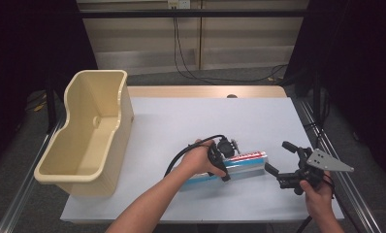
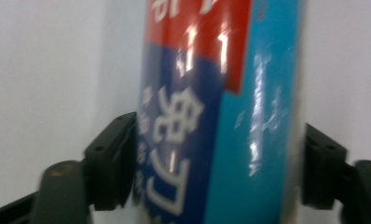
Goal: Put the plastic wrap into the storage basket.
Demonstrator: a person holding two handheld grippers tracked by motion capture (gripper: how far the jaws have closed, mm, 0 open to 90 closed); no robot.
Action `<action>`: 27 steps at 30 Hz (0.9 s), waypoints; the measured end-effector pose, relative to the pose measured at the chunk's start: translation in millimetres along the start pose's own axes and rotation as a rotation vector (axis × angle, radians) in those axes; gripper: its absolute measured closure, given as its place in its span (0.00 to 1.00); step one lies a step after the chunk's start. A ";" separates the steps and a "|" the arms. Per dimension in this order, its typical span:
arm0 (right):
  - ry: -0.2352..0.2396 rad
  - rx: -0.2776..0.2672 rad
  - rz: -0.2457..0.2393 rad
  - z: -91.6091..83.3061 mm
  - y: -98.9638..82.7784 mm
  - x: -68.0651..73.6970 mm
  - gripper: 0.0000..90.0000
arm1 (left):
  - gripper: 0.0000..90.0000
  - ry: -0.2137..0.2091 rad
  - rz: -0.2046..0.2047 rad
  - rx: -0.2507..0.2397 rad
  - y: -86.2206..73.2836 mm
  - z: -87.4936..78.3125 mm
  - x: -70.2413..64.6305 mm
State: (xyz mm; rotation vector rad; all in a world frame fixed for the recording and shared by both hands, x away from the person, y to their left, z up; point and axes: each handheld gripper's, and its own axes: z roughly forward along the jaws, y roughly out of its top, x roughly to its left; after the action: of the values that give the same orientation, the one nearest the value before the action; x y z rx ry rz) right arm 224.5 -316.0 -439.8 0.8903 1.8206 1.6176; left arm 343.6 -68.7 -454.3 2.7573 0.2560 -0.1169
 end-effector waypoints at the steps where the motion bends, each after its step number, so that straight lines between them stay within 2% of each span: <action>1: 0.000 0.000 0.000 -0.1 -0.1 -0.1 0.00 | 0.34 0.008 0.011 0.021 1.7 -0.8 -0.5; 2: 0.001 0.002 0.001 -0.2 -0.2 0.0 0.00 | 0.34 0.030 0.010 0.038 3.2 -0.8 -3.5; 4: 0.002 0.003 -0.003 -0.1 -0.5 0.0 0.00 | 0.35 0.062 0.036 0.072 6.4 -1.2 -8.4; 6: 0.003 0.006 -0.004 -0.4 -0.7 -0.2 0.00 | 0.35 0.074 0.027 0.102 8.9 -1.4 -11.4; 7: 0.002 0.007 -0.005 -0.6 -0.9 -0.3 0.00 | 0.35 0.078 0.008 0.126 9.8 -2.0 -11.9; 9: -0.001 0.004 -0.003 -1.4 -1.3 -0.6 0.00 | 0.36 0.045 -0.084 0.169 8.5 -6.1 -9.7; 10: -0.001 0.004 -0.003 -1.4 -1.3 -0.6 0.00 | 0.36 0.030 -0.121 0.169 6.2 -9.4 -7.4; 11: -0.001 0.004 -0.003 -1.6 -1.5 -1.0 0.00 | 0.36 0.018 -0.141 0.158 3.6 -12.4 -5.3; 12: 0.000 0.006 -0.002 -1.8 -1.7 -1.2 0.00 | 0.36 0.004 -0.174 0.131 -1.0 -17.4 -2.6; 13: 0.002 0.008 0.000 -1.9 -2.2 -1.4 0.00 | 0.36 0.000 -0.175 0.134 -2.8 -22.1 -0.6; 14: 0.003 0.009 0.001 -1.8 -2.4 -1.5 0.00 | 0.36 0.009 -0.179 0.123 -5.7 -27.7 1.2; 16: 0.003 0.009 -0.001 -0.9 -2.7 -1.8 0.00 | 0.36 0.026 -0.225 0.112 -10.9 -42.6 5.5; 18: 0.006 0.013 -0.001 -0.2 -2.7 -1.3 0.00 | 0.36 0.018 -0.271 0.099 -15.2 -56.2 10.0; 19: 0.009 0.015 -0.005 0.2 -2.7 -0.9 0.00 | 0.36 0.020 -0.318 0.083 -17.9 -65.8 11.7; 21: 0.011 0.017 -0.007 0.5 -2.5 -0.5 0.00 | 0.36 0.033 -0.338 0.093 -22.1 -83.1 16.2; 27: 0.013 0.019 -0.011 1.3 -2.7 0.4 0.00 | 0.36 0.091 -0.458 0.082 -38.0 -134.8 25.2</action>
State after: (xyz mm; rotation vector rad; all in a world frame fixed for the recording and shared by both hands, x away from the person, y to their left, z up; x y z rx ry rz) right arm 225.0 -315.0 -442.7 0.8794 1.8491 1.6054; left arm 367.4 19.8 -345.4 2.7364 0.9224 -0.1206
